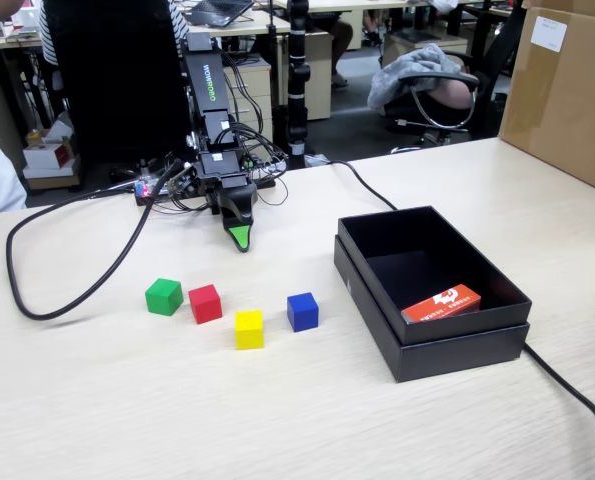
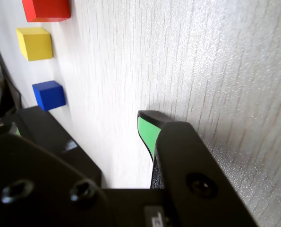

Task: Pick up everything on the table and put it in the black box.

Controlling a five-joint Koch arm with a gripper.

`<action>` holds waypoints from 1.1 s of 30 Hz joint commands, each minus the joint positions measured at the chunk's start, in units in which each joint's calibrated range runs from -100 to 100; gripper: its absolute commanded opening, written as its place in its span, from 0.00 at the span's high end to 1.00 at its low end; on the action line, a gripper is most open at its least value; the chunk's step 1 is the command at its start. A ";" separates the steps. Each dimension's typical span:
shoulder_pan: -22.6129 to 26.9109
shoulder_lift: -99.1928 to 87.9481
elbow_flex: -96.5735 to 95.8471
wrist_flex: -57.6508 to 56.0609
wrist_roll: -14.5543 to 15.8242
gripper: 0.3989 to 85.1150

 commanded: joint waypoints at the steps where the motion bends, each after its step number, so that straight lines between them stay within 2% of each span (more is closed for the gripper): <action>1: 0.73 -0.05 -0.29 -2.74 0.10 0.44; 33: 0.10 -0.05 1.06 -4.47 -0.15 0.44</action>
